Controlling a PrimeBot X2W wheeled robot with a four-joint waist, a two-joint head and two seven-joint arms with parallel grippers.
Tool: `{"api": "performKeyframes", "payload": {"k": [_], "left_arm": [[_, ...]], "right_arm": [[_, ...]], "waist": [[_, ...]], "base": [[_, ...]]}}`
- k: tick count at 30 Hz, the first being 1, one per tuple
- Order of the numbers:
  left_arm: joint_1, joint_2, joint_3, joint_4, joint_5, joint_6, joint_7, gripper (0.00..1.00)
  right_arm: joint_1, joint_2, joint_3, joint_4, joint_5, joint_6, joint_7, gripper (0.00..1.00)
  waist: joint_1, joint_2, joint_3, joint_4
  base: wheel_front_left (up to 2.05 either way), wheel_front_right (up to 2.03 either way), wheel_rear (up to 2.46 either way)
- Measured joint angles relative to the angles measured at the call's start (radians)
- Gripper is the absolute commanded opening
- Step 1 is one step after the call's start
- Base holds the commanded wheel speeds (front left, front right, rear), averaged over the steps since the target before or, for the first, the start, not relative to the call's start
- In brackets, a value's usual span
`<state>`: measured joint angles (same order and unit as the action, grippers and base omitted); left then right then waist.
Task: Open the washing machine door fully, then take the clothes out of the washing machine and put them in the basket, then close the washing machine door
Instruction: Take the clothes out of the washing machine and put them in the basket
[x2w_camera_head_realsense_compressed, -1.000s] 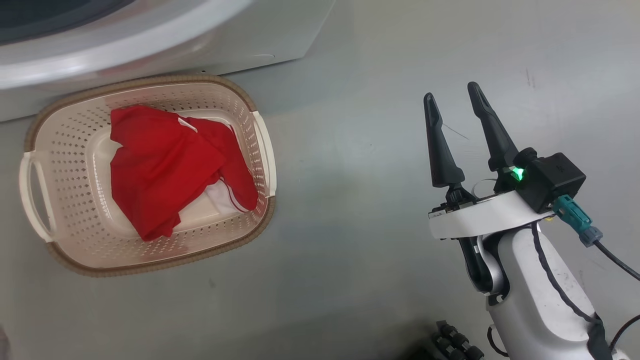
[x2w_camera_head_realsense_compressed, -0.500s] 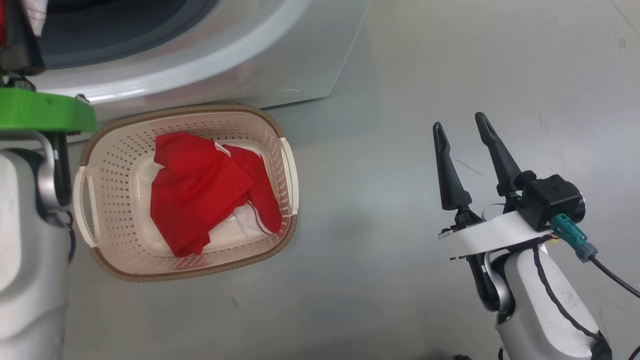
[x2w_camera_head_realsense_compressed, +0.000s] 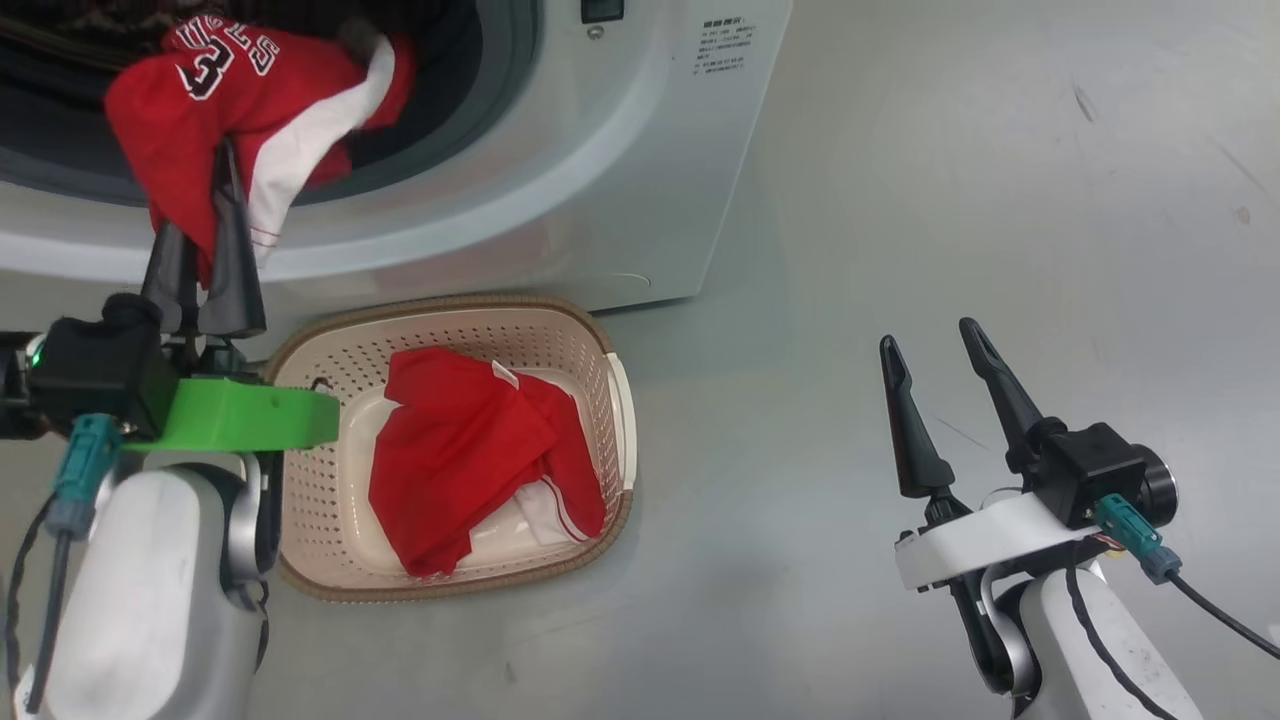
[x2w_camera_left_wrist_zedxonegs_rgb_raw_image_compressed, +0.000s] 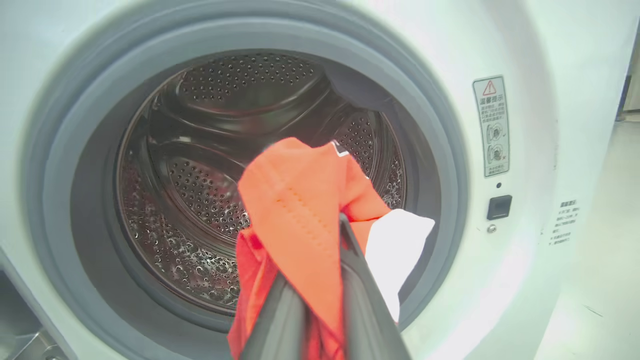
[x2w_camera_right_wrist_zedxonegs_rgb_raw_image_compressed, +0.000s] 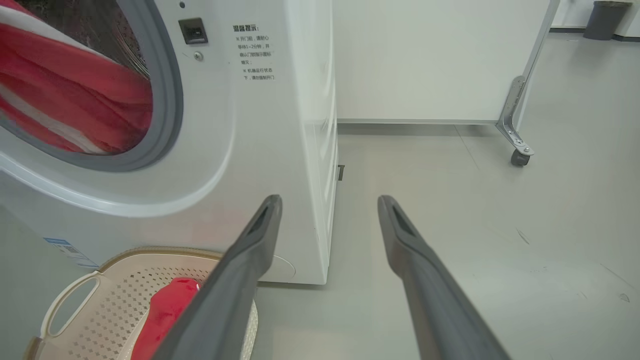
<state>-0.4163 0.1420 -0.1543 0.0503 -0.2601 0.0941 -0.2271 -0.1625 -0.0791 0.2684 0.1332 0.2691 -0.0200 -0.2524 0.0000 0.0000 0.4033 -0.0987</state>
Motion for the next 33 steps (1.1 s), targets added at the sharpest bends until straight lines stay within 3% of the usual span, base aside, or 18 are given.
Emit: {"api": "performKeyframes", "payload": {"k": [14,33], "left_arm": [[0.195,-0.039,-0.058,-0.088,-0.006,0.006,0.036,0.0],[0.26,-0.06,-0.11,0.127,-0.074,0.001,0.134,0.0]], "right_arm": [[0.072,-0.003,0.003,-0.003,-0.005,-0.002,0.0,1.0],[0.069,0.0,0.028,-0.057,-0.011,0.001,0.0,1.0]], "waist": [[0.0,0.0,-0.127,0.056],[0.0,0.0,-0.06,0.029]], "base": [[0.0,0.0,0.0],[0.0,0.0,0.0]]}}
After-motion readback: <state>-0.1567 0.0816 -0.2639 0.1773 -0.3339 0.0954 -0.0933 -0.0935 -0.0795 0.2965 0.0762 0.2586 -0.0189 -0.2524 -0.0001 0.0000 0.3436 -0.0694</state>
